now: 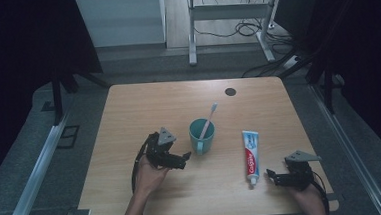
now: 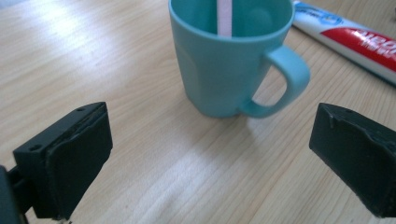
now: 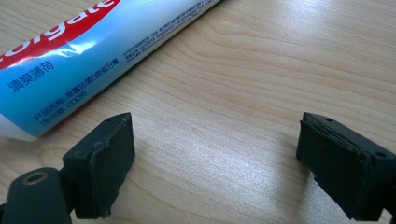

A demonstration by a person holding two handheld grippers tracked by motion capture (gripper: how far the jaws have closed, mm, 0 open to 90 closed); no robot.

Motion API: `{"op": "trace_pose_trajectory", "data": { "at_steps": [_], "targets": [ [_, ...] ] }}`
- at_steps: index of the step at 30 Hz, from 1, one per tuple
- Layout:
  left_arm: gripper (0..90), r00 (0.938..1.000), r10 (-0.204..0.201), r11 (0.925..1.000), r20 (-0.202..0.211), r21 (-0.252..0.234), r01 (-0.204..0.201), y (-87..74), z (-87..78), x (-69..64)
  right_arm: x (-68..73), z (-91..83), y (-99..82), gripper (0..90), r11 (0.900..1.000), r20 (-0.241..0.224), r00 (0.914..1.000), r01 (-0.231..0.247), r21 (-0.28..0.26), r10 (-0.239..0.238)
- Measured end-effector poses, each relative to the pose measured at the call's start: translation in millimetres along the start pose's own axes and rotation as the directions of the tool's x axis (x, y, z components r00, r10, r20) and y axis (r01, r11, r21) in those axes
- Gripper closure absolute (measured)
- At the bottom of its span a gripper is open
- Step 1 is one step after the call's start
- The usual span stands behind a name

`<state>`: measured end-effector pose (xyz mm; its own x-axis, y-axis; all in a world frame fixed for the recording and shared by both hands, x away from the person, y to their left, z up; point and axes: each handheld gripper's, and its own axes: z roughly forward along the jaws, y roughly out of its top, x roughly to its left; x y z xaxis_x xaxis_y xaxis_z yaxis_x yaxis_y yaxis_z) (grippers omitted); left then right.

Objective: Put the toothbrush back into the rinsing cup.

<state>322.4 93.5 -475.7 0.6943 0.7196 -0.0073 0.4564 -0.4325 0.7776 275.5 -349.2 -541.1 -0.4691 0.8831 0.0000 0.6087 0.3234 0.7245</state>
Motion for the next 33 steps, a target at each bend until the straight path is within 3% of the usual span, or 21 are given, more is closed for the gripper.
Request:
{"op": "trace_pose_trajectory", "data": {
  "at_steps": [17,33],
  "targets": [
    [0.0,0.9997,-0.022,0.9998,0.005,0.002,0.022,-41.5,6.4,-1.8,0.0,0.1,0.0,11.1,1.0,0.0,1.0,0.0,0.0,0.0],
    [0.0,1.0,0.004,0.9977,-0.009,0.067,-0.003,-63.6,13.2,-10.9,0.0,0.1,0.0,11.1,1.0,0.001,1.0,0.002,-0.001,-0.002]
  ]
}}
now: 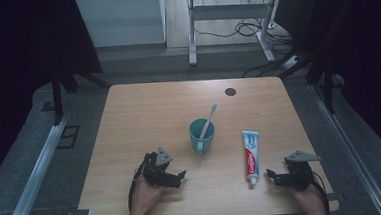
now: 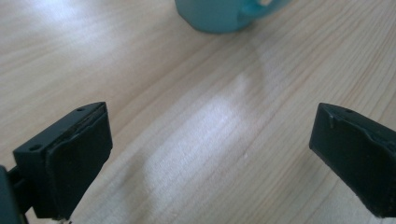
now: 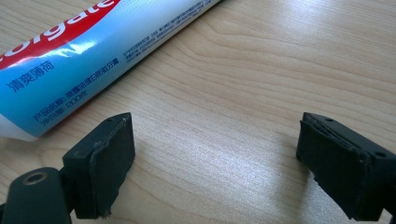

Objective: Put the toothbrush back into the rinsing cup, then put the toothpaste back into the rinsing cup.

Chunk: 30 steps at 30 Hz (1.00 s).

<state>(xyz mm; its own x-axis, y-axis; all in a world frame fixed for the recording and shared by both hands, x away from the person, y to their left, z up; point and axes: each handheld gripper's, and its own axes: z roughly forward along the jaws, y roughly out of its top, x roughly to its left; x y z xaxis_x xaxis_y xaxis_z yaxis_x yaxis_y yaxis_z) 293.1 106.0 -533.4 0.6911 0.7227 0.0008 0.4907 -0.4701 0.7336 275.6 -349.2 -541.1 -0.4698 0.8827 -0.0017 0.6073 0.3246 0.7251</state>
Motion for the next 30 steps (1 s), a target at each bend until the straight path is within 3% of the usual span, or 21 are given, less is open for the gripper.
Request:
{"op": "trace_pose_trajectory", "data": {
  "at_steps": [13,15,30],
  "targets": [
    [0.0,0.9999,0.011,0.9958,0.01,0.091,-0.012,-6.3,9.3,-1.4,0.1,-0.1,0.0,11.1,1.0,-0.001,1.0,-0.003,0.001,0.003],
    [0.0,0.9996,-0.01,0.9949,0.025,0.1,0.008,-6.1,10.2,0.6,0.1,-0.1,0.0,11.1,1.0,-0.001,1.0,-0.002,0.001,0.002],
    [0.0,0.9997,-0.018,0.995,0.019,0.099,0.016,-6.3,10.3,0.8,-2.5,-3.1,-0.1,13.7,0.9996,-0.005,0.9996,-0.028,0.005,0.028]
  ]
}}
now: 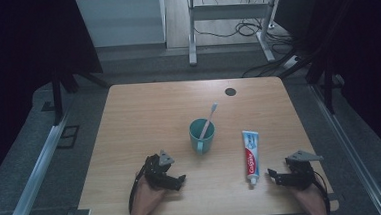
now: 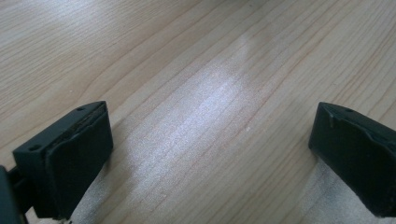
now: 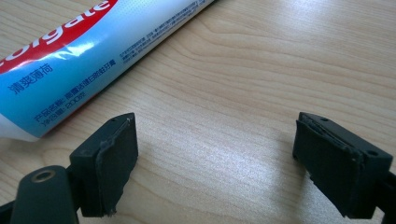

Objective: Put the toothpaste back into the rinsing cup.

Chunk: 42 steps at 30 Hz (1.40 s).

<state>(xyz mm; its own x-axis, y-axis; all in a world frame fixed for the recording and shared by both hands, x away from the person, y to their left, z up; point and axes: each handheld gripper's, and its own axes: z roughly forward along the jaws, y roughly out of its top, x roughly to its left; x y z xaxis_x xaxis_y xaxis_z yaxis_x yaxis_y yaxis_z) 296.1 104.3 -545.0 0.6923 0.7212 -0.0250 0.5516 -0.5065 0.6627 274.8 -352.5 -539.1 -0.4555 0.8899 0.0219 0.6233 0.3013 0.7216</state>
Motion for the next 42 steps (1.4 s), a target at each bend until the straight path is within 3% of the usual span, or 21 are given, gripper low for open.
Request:
{"op": "trace_pose_trajectory", "data": {
  "at_steps": [14,21,29,39,42],
  "targets": [
    [0.0,1.0,-0.001,1.0,-0.003,-0.001,0.001,0.0,-0.1,0.1,-1.5,-2.5,5.8,13.5,0.9984,-0.052,0.9983,-0.025,0.05,0.028],
    [0.1,1.0,-0.002,1.0,-0.003,-0.002,0.002,0.0,-0.1,0.1,-2.3,-3.5,8.3,21.2,0.9982,-0.087,0.9957,-0.029,0.053,0.033],
    [0.2,1.0,-0.002,1.0,-0.003,-0.002,0.002,-0.1,-0.2,0.2,-2.7,-11.7,14.5,41.3,0.9994,-0.127,0.9918,-0.016,0.029,0.02],
    [0.4,1.0,-0.002,1.0,-0.003,-0.004,0.002,-0.1,-0.1,0.2,2.0,-16.7,19.8,74.3,0.9987,-0.139,0.9892,0.049,0.017,-0.046],
    [0.4,1.0,-0.003,1.0,-0.003,-0.004,0.003,-0.2,-0.1,0.2,4.1,-18.3,23.9,85.6,0.9985,-0.17,0.9842,0.053,0.015,-0.05]
  ]
}}
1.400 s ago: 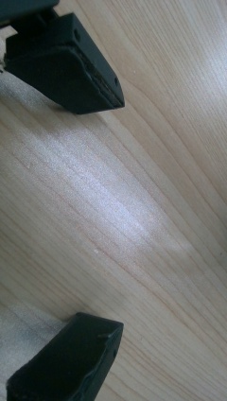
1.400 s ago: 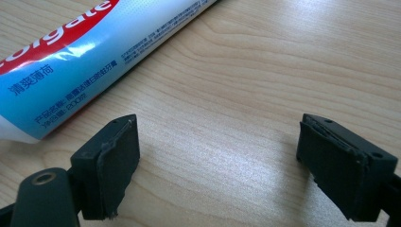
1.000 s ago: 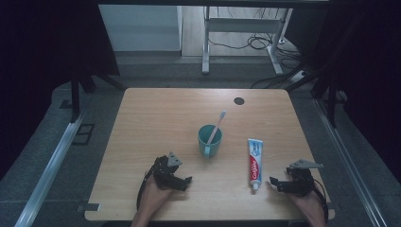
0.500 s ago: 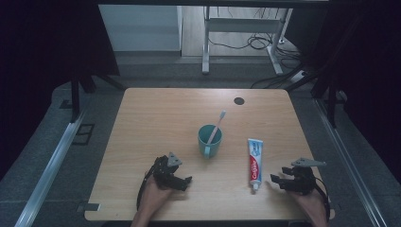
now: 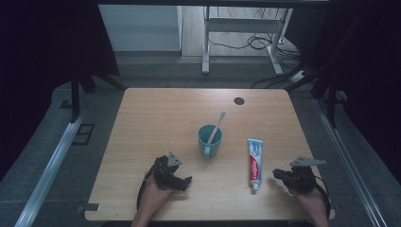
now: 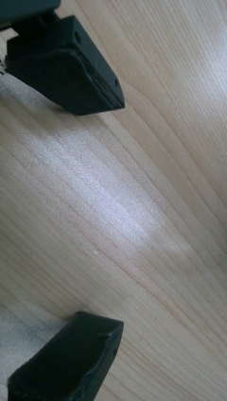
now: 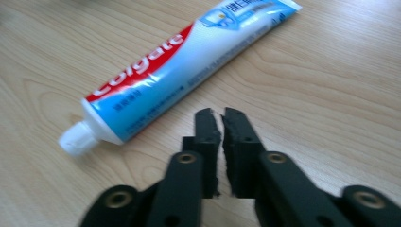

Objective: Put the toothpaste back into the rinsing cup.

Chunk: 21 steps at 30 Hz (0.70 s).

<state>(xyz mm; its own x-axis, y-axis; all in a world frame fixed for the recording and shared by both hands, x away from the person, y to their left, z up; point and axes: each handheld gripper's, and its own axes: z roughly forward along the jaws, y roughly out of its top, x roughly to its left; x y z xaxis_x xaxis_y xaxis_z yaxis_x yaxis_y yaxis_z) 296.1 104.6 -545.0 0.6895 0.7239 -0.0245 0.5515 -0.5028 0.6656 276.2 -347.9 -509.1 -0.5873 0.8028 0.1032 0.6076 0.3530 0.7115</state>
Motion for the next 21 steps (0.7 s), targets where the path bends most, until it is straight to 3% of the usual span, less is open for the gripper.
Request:
{"op": "trace_pose_trajectory", "data": {
  "at_steps": [6,21],
  "targets": [
    [0.5,1.0,-0.001,1.0,-0.001,0.0,0.001,0.0,0.0,-0.1,4.8,-1.0,8.0,89.3,1.0,-0.041,0.9991,-0.008,0.004,0.008],
    [0.6,1.0,-0.003,1.0,-0.004,0.001,0.003,0.0,-0.2,-0.3,26.1,13.0,38.7,89.3,0.9993,-0.125,0.9915,0.036,0.007,-0.034]
  ]
}}
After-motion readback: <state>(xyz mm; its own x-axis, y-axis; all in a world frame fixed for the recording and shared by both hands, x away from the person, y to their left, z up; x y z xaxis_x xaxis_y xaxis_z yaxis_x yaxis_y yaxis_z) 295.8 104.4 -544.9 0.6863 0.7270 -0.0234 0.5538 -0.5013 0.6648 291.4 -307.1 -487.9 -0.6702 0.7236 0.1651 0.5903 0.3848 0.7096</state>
